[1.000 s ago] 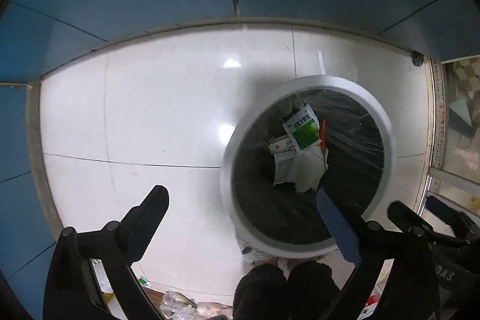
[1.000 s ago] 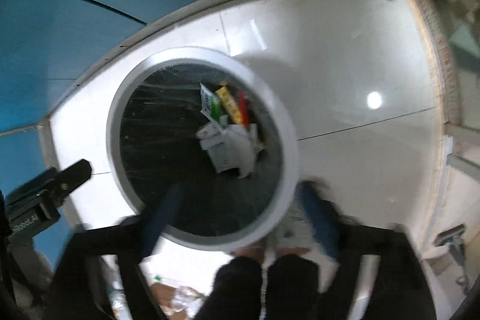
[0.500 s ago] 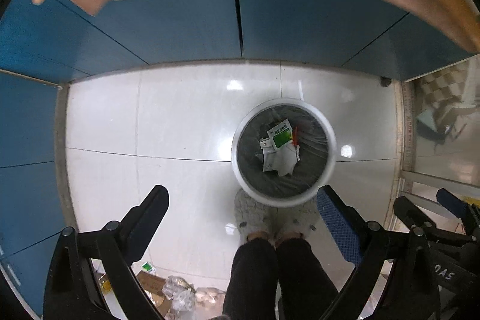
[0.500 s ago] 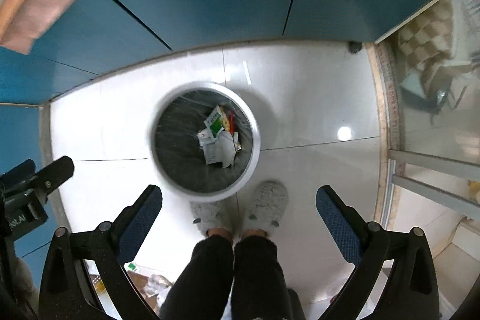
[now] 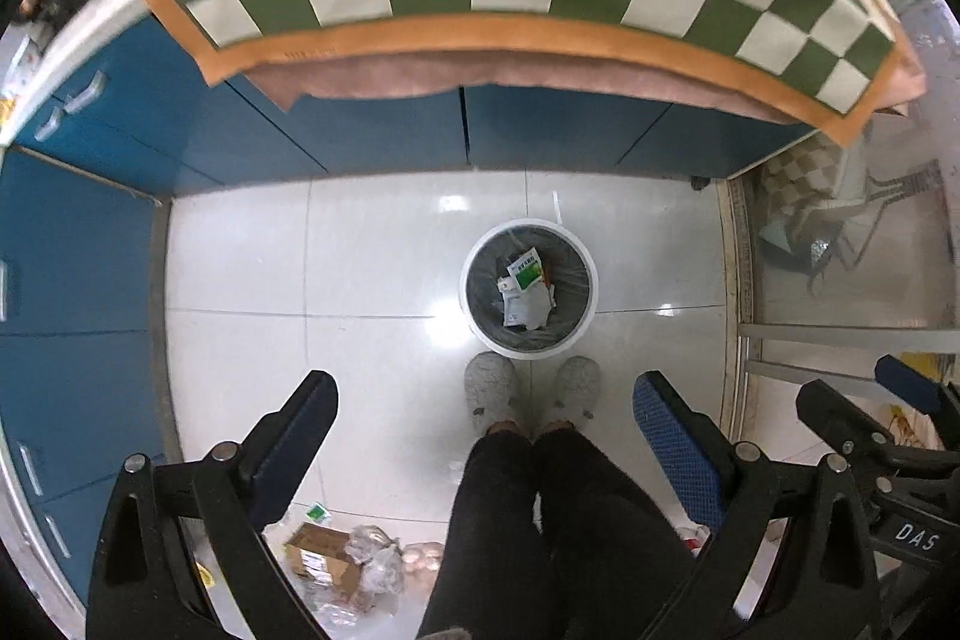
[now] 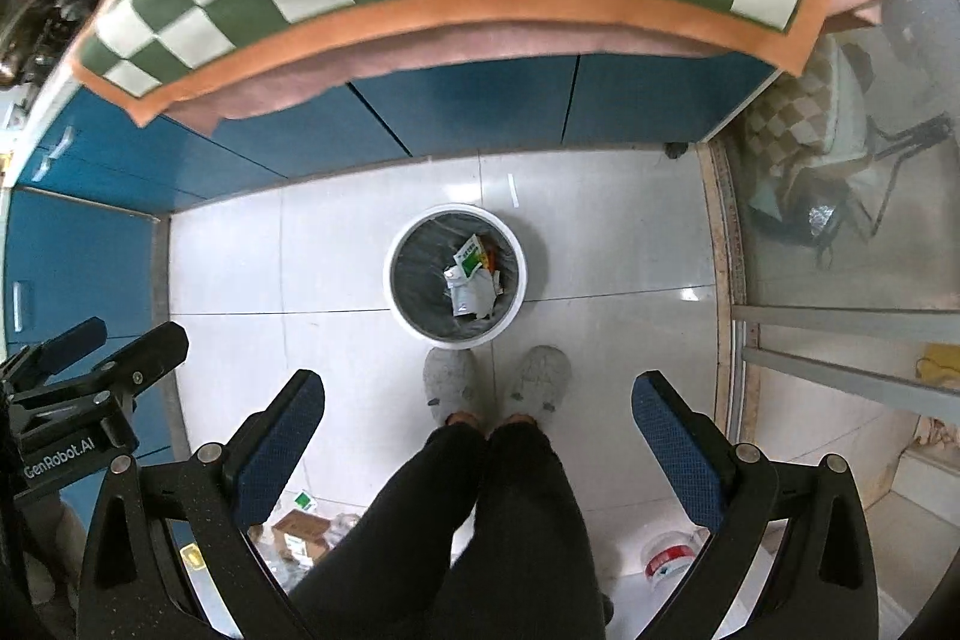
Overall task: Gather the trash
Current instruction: 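Raise both open tools away from the trash bin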
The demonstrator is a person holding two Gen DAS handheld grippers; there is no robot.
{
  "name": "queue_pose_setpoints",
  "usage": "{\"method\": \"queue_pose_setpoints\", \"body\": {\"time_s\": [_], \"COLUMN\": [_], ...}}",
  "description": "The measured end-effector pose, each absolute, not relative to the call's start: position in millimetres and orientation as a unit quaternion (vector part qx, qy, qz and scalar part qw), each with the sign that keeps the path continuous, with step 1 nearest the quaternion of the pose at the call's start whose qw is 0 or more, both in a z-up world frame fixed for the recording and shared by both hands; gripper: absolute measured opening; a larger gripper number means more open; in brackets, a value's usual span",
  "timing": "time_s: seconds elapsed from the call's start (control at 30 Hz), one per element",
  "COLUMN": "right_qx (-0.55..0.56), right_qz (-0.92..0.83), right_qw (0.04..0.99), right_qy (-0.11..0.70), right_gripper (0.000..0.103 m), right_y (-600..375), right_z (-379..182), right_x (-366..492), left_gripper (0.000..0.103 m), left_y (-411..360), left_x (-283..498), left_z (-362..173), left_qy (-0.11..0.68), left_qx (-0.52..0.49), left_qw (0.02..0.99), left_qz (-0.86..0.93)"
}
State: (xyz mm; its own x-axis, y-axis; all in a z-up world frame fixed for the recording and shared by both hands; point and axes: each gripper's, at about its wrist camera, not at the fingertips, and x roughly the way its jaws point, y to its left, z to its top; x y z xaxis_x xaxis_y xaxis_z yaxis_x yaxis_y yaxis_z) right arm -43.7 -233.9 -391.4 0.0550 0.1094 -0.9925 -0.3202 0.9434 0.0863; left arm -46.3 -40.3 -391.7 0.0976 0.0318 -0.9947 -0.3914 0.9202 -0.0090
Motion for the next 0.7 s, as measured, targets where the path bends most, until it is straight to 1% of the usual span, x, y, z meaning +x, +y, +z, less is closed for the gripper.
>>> {"method": "queue_pose_setpoints", "body": {"time_s": [0.13,0.27,0.4,0.43,0.5,0.7], "right_qx": [-0.067,-0.023,0.014,0.019,0.035,0.043], "right_qz": [0.155,0.171,0.185,0.184,0.188,0.18], "right_qw": [0.737,0.759,0.783,0.786,0.795,0.815], "right_qy": [0.655,0.628,0.593,0.589,0.575,0.55], "right_gripper": [0.103,0.103,0.103,0.103,0.103,0.103], "right_y": [-234,-231,-222,-218,-215,-214], "right_z": [-343,-301,-265,-261,-244,-221], "right_x": [-55,-55,-39,-35,-18,43], "left_gripper": [0.101,0.101,0.101,0.103,0.103,0.103], "left_y": [-35,-22,-7,-3,6,25], "left_x": [-52,-45,-27,-22,-6,49], "left_z": [-341,-286,-245,-237,-225,-220], "left_qy": [0.624,0.553,0.49,0.48,0.462,0.456], "left_qx": [-0.106,-0.092,-0.075,-0.075,-0.074,-0.059], "left_qw": [0.757,0.806,0.84,0.846,0.856,0.848], "left_qz": [0.166,0.19,0.22,0.221,0.218,0.264]}}
